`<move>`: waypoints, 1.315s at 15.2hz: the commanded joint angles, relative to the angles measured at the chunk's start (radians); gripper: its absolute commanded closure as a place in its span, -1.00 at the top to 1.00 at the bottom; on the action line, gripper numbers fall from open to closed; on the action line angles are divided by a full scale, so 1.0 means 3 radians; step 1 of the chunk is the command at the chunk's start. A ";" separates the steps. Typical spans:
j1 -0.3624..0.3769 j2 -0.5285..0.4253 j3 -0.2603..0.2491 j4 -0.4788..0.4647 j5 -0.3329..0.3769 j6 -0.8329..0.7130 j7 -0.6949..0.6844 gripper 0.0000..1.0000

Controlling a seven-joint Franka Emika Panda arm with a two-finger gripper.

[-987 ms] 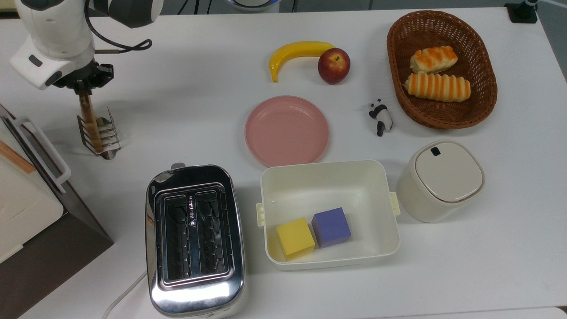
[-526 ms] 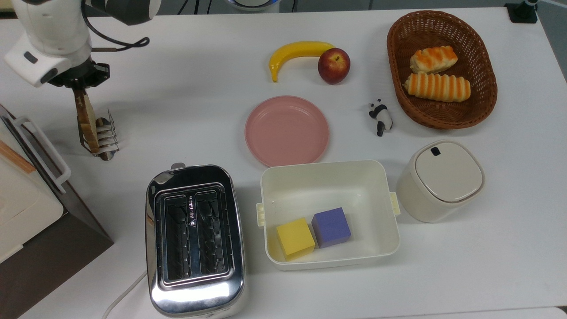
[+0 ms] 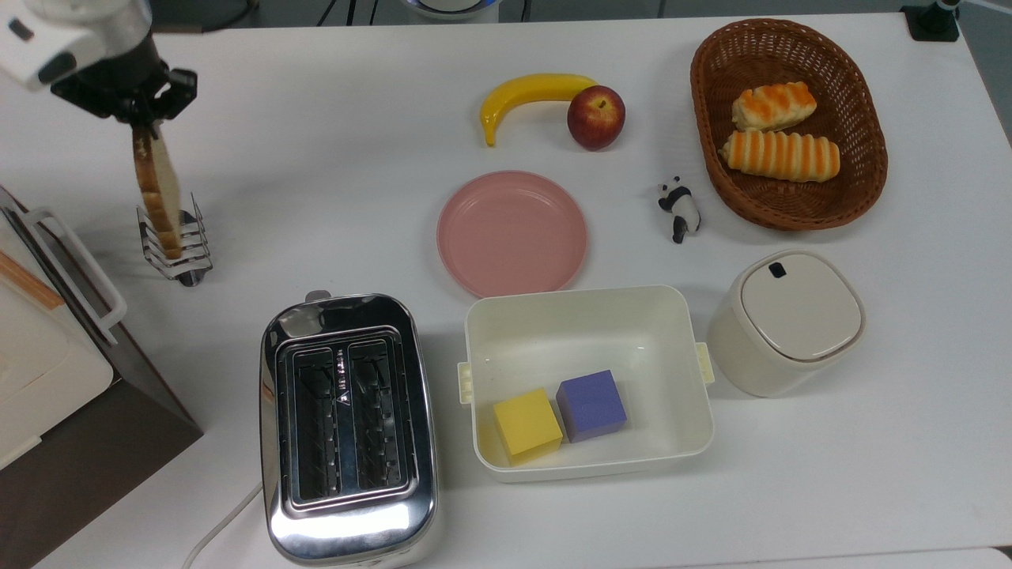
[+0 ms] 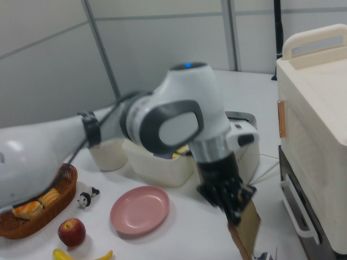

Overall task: Put the bread in the toaster
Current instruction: 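Lift the bread slice up out of the metal rack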

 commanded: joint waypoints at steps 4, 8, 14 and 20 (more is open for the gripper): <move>0.0163 -0.0262 -0.0021 0.0182 0.0497 -0.0144 0.0120 -1.00; 0.0224 -0.0247 0.0004 0.0392 0.0733 -0.0114 0.0452 -1.00; 0.0378 -0.0242 0.0004 0.0601 0.0855 0.0003 0.0734 -1.00; 0.0546 -0.0227 0.0014 0.0607 0.0989 0.0535 0.1025 -1.00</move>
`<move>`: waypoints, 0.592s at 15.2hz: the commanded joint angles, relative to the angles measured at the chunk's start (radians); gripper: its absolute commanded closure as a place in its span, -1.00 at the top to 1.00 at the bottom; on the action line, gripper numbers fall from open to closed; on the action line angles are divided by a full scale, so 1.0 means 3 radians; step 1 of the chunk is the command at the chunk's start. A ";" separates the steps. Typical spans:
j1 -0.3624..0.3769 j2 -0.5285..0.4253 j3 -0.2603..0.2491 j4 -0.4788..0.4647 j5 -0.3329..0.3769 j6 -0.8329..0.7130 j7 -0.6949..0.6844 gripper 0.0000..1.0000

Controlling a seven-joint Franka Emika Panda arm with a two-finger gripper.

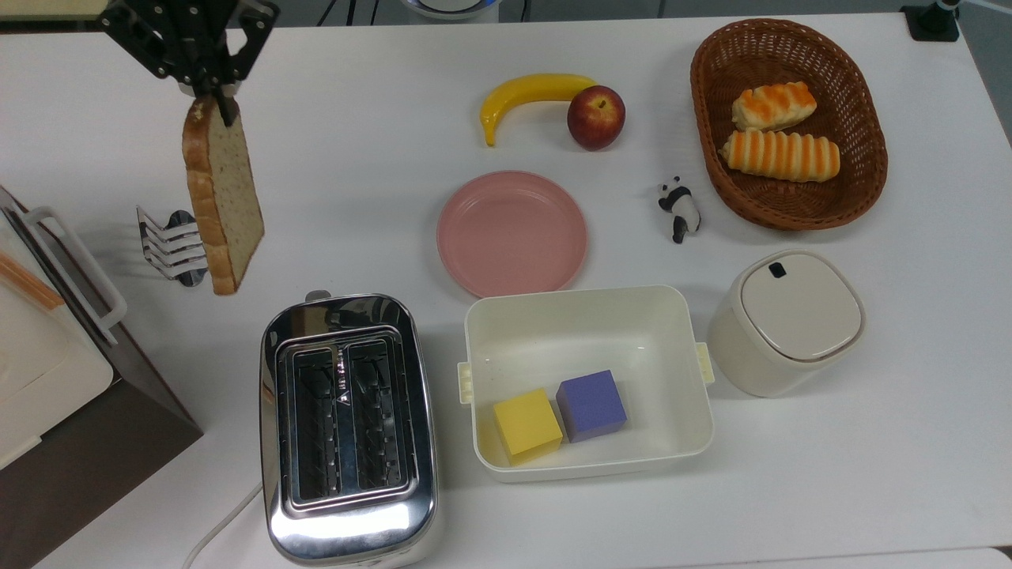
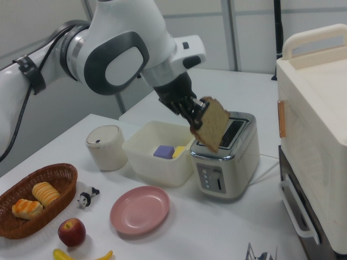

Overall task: Put the bread in the toaster
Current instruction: 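Carry the bread slice over the silver toaster's slot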

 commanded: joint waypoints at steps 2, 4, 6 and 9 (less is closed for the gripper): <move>0.0177 0.0018 -0.0007 0.0007 0.0056 0.0456 0.0295 -1.00; 0.0274 0.0079 -0.0012 0.0007 0.0056 0.0635 0.0341 -1.00; 0.0340 0.0176 -0.0013 0.0007 0.0051 0.0809 0.0346 -1.00; 0.0443 0.0330 -0.0013 0.0007 0.0041 0.1065 0.0341 -1.00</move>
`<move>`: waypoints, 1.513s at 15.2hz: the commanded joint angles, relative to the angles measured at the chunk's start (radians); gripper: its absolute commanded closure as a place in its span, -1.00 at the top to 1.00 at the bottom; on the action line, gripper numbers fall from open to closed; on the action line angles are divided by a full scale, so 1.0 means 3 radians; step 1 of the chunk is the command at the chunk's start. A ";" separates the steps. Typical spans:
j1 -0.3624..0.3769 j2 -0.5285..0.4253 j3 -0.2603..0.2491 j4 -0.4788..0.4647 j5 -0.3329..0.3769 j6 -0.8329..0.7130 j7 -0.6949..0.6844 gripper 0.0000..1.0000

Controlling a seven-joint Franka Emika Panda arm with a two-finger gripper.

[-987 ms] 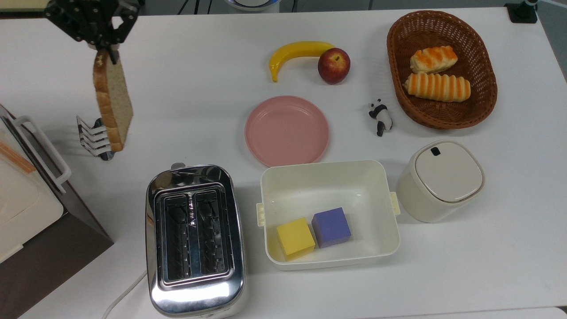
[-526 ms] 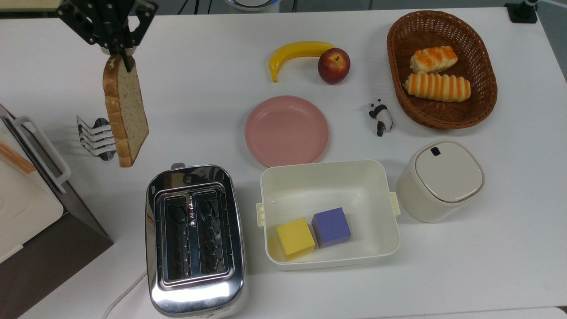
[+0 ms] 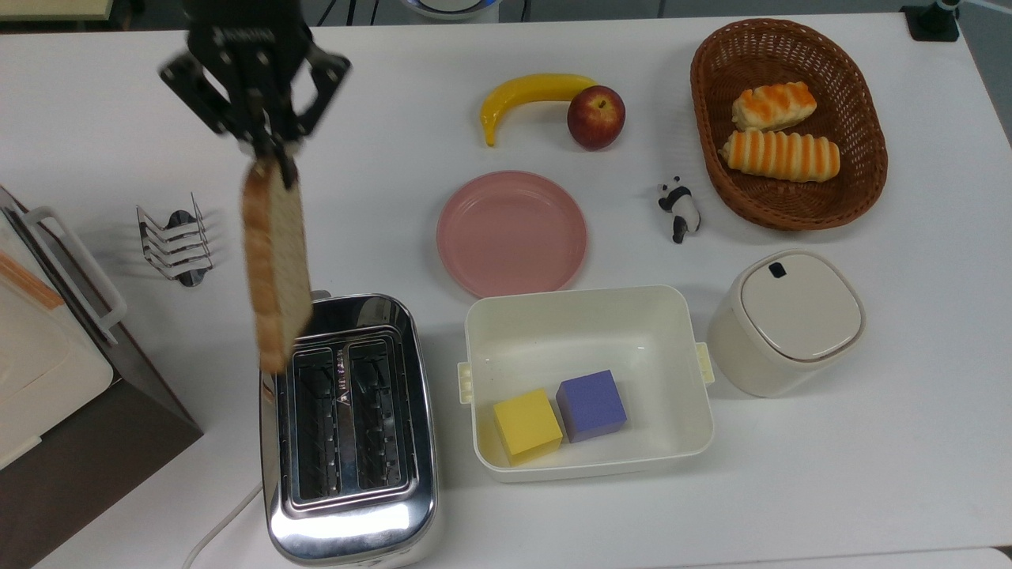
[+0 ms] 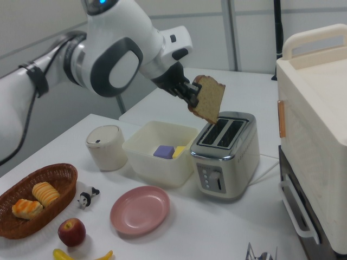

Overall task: Put the bread in the toaster
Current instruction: 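Carry the bread slice over the silver toaster's slot, then lower the bread slice edge-first into the toaster slot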

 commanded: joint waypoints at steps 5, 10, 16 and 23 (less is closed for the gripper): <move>0.0193 0.0343 -0.0022 0.0011 0.0021 0.0321 0.0038 -1.00; 0.0260 0.0430 -0.0032 -0.0024 0.0000 0.0428 0.0033 -1.00; 0.0239 0.0420 -0.0063 -0.0024 -0.0194 0.0056 0.0007 -1.00; 0.0250 0.0415 -0.0063 -0.0035 -0.0225 -0.0149 0.0012 -0.76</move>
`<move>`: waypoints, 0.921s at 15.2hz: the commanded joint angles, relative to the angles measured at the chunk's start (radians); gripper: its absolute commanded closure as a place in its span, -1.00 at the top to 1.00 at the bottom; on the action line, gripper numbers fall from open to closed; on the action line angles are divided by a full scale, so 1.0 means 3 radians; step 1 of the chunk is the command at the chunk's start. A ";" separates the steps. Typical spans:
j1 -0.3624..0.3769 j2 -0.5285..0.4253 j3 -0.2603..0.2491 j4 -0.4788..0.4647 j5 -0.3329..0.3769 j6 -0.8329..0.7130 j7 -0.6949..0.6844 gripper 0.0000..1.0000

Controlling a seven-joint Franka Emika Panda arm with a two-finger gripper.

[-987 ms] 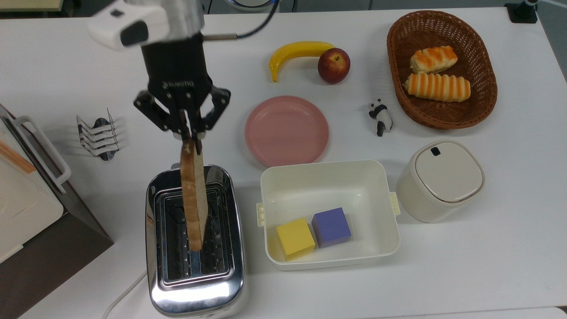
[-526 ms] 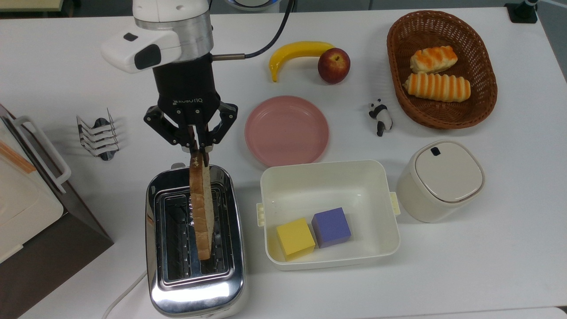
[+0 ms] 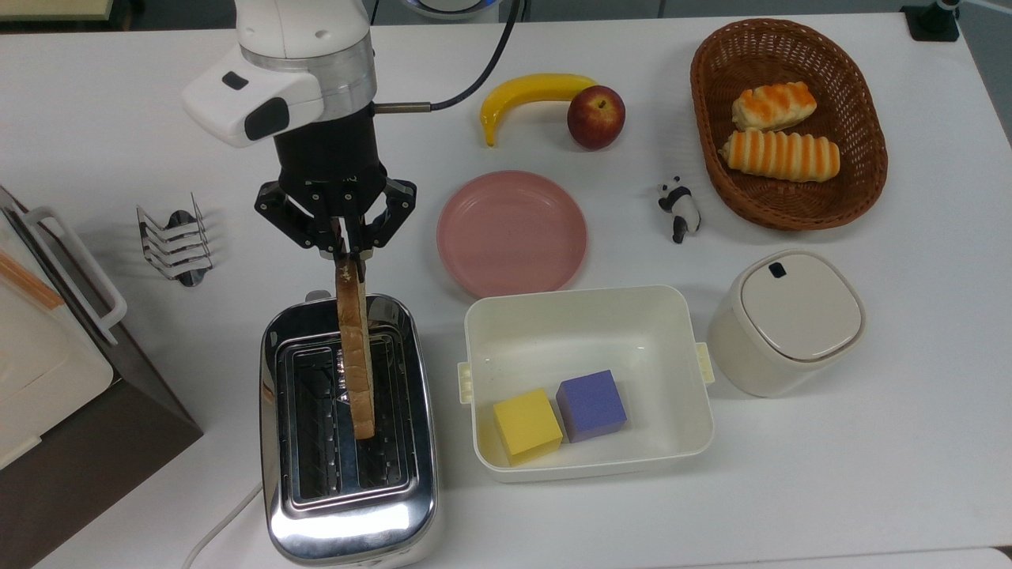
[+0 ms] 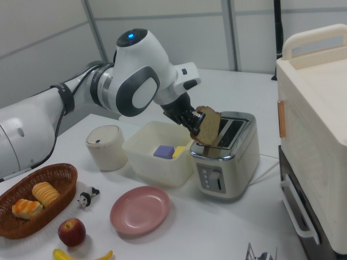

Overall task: Put the bread in the toaster
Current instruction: 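Lower the bread slice edge-first into the toaster slot, then open the gripper to release the bread in the slot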

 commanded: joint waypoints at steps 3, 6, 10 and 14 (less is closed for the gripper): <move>0.0026 -0.0056 -0.0029 -0.0016 -0.0043 -0.0098 0.0036 -0.06; 0.0026 -0.0066 -0.0029 0.0004 -0.0043 -0.0088 0.0041 0.24; 0.0026 -0.0076 -0.0029 0.0040 -0.0043 -0.0093 0.0046 0.31; 0.0057 -0.0158 -0.0029 -0.0006 -0.0150 -0.0194 0.0128 0.92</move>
